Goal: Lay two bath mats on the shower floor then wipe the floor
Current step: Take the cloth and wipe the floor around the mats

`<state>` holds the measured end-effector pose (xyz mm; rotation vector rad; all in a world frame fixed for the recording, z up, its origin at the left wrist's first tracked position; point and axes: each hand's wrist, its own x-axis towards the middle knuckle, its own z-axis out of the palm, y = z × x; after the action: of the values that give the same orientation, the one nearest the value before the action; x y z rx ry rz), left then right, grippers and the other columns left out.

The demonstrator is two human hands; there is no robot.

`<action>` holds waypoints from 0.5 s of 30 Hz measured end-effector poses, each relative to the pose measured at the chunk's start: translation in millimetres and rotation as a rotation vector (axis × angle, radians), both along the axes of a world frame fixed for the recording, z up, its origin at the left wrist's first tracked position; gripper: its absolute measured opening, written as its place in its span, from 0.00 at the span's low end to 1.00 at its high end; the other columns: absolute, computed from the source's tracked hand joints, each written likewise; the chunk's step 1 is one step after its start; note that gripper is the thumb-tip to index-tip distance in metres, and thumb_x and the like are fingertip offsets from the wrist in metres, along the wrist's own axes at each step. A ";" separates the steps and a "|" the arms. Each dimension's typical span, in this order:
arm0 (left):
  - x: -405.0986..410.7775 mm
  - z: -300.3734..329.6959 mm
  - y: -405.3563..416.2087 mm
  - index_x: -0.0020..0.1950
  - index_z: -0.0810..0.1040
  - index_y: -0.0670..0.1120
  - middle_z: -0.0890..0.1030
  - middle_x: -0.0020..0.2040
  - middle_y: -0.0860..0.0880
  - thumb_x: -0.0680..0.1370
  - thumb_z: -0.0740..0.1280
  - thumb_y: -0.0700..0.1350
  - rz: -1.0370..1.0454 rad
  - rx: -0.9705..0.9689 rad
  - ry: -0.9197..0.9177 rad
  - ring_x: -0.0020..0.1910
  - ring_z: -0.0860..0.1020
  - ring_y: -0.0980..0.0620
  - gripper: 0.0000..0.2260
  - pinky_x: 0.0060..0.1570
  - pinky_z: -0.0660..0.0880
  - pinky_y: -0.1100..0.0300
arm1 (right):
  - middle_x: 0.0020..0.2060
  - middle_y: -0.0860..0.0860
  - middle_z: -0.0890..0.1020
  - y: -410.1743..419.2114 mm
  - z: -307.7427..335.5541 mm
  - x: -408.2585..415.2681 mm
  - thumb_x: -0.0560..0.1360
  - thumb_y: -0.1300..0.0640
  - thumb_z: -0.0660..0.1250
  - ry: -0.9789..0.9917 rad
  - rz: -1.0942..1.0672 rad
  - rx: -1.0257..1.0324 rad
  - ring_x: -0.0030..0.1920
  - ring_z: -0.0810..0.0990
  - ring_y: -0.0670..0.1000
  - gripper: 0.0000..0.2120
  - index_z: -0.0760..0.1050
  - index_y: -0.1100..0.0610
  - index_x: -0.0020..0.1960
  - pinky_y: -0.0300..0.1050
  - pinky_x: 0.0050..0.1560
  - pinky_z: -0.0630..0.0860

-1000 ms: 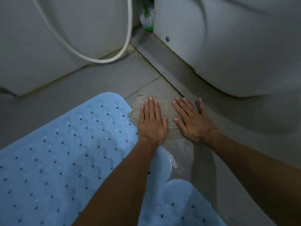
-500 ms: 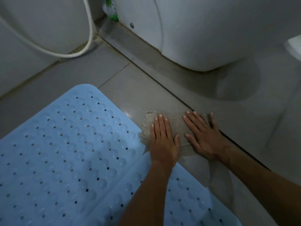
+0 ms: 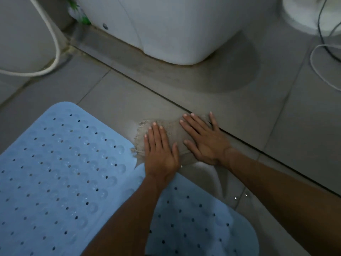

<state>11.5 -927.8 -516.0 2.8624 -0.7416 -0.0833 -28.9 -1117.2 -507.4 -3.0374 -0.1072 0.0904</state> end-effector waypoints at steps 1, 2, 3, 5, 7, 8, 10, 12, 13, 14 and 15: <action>-0.2 0.8 -1.4 0.77 0.55 0.35 0.53 0.78 0.35 0.82 0.49 0.54 0.006 0.013 -0.002 0.78 0.51 0.38 0.30 0.76 0.52 0.42 | 0.81 0.49 0.52 -1.2 -1.2 -0.4 0.82 0.39 0.46 -0.006 0.002 0.006 0.81 0.49 0.49 0.31 0.51 0.50 0.81 0.68 0.76 0.41; -0.3 1.0 -2.0 0.78 0.55 0.35 0.53 0.78 0.35 0.82 0.48 0.54 0.009 0.031 -0.011 0.78 0.51 0.38 0.30 0.76 0.52 0.42 | 0.81 0.49 0.52 -2.0 -2.7 -0.4 0.82 0.39 0.46 -0.013 0.004 0.004 0.81 0.50 0.49 0.31 0.51 0.51 0.81 0.68 0.76 0.41; -0.4 0.8 -2.0 0.78 0.54 0.35 0.53 0.78 0.35 0.82 0.47 0.55 0.007 0.050 -0.021 0.78 0.51 0.39 0.30 0.76 0.52 0.42 | 0.81 0.49 0.52 -2.4 -4.1 -0.3 0.82 0.39 0.46 -0.022 0.007 -0.001 0.81 0.50 0.49 0.31 0.51 0.51 0.81 0.68 0.76 0.41; -1.4 -0.4 -0.8 0.78 0.52 0.36 0.51 0.79 0.36 0.83 0.45 0.55 -0.002 0.072 -0.027 0.79 0.49 0.39 0.30 0.76 0.50 0.42 | 0.81 0.49 0.52 -2.3 -5.7 -0.9 0.82 0.39 0.45 -0.037 0.015 -0.002 0.81 0.50 0.50 0.31 0.50 0.51 0.81 0.68 0.76 0.41; -3.0 -0.4 -1.2 0.79 0.49 0.37 0.48 0.79 0.37 0.83 0.43 0.56 0.002 0.089 -0.005 0.79 0.46 0.41 0.30 0.77 0.47 0.44 | 0.81 0.49 0.52 -2.6 -6.8 -2.0 0.82 0.39 0.44 -0.044 0.017 0.018 0.81 0.49 0.50 0.31 0.50 0.51 0.81 0.68 0.76 0.39; -3.4 -0.4 -2.2 0.79 0.47 0.38 0.46 0.79 0.38 0.83 0.42 0.56 0.007 0.100 0.004 0.79 0.44 0.42 0.30 0.77 0.45 0.45 | 0.81 0.49 0.52 -3.0 -6.9 -2.7 0.82 0.38 0.44 -0.042 0.017 0.025 0.81 0.49 0.49 0.31 0.50 0.50 0.81 0.68 0.75 0.38; -3.5 -0.6 -4.1 0.79 0.45 0.39 0.44 0.80 0.39 0.82 0.41 0.57 0.018 0.114 0.001 0.79 0.43 0.43 0.30 0.77 0.43 0.46 | 0.81 0.48 0.51 -3.9 -7.0 -3.2 0.81 0.38 0.42 -0.033 0.017 0.023 0.81 0.47 0.49 0.32 0.49 0.50 0.82 0.68 0.75 0.36; -3.3 -0.5 -4.5 0.79 0.46 0.38 0.46 0.79 0.38 0.82 0.41 0.56 0.020 0.119 -0.012 0.79 0.44 0.42 0.31 0.77 0.44 0.46 | 0.81 0.47 0.48 -3.5 -5.1 -3.9 0.81 0.37 0.41 -0.011 0.013 0.020 0.81 0.44 0.48 0.32 0.47 0.49 0.82 0.68 0.74 0.34; -3.3 -0.7 -4.1 0.79 0.47 0.37 0.46 0.79 0.37 0.82 0.40 0.56 0.018 0.127 -0.023 0.79 0.45 0.40 0.31 0.77 0.44 0.45 | 0.81 0.47 0.47 -2.8 -3.7 -4.4 0.81 0.37 0.40 0.001 0.009 0.015 0.81 0.43 0.48 0.32 0.45 0.49 0.82 0.68 0.74 0.33; -4.3 -0.8 -4.1 0.78 0.47 0.36 0.47 0.79 0.36 0.82 0.40 0.56 0.020 0.140 -0.032 0.79 0.46 0.39 0.31 0.77 0.44 0.44 | 0.81 0.46 0.46 -1.8 -2.8 -5.9 0.81 0.37 0.39 0.013 0.003 0.007 0.80 0.43 0.47 0.32 0.45 0.48 0.82 0.68 0.74 0.33; -6.4 -1.1 -5.4 0.78 0.48 0.35 0.48 0.79 0.35 0.82 0.41 0.56 0.029 0.149 -0.038 0.78 0.47 0.38 0.32 0.77 0.45 0.44 | 0.81 0.46 0.46 -1.5 -2.0 -9.4 0.81 0.36 0.38 0.025 -0.005 0.000 0.80 0.42 0.47 0.32 0.44 0.47 0.82 0.68 0.74 0.33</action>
<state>5.1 -933.2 -517.1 3.0230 -0.7295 -0.0830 -38.3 -1118.8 -509.3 -3.0354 -0.0971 0.1281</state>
